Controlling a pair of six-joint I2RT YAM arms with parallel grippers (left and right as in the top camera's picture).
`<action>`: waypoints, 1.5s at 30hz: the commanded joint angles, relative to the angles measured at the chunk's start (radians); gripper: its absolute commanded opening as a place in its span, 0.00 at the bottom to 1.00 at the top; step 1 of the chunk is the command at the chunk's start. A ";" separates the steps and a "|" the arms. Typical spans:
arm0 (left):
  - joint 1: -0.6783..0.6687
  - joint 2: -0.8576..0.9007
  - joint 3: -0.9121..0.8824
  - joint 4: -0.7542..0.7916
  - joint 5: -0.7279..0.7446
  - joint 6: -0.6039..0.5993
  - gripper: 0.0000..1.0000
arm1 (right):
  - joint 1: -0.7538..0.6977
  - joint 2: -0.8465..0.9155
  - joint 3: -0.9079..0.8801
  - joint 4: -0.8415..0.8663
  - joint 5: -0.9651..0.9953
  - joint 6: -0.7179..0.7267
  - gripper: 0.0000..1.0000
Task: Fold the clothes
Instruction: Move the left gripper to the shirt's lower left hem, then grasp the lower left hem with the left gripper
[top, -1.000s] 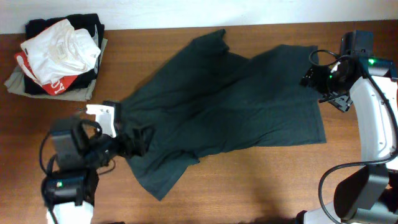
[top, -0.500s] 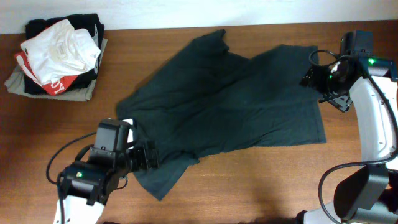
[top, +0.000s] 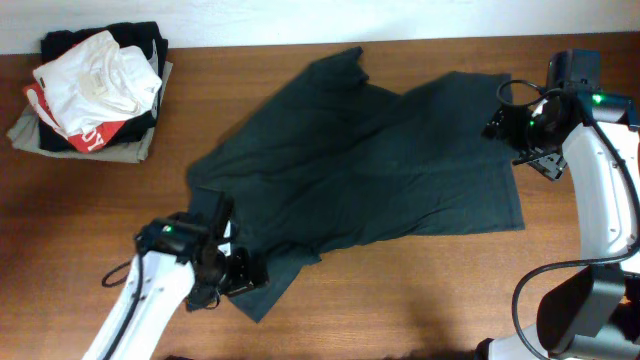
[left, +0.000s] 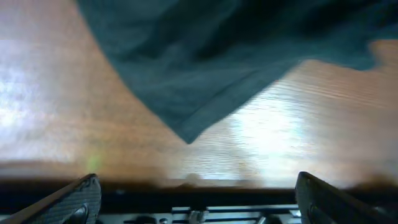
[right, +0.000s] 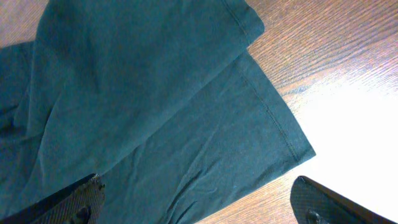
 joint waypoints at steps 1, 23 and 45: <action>-0.005 0.080 -0.026 0.001 -0.130 -0.119 0.99 | 0.000 -0.008 0.011 0.000 0.002 -0.003 0.99; -0.030 0.187 -0.171 0.207 -0.073 -0.146 0.99 | 0.000 -0.008 0.011 -0.001 0.002 -0.003 0.99; -0.030 0.187 -0.314 0.326 -0.008 -0.217 0.91 | 0.000 -0.008 0.011 0.000 0.002 -0.004 0.98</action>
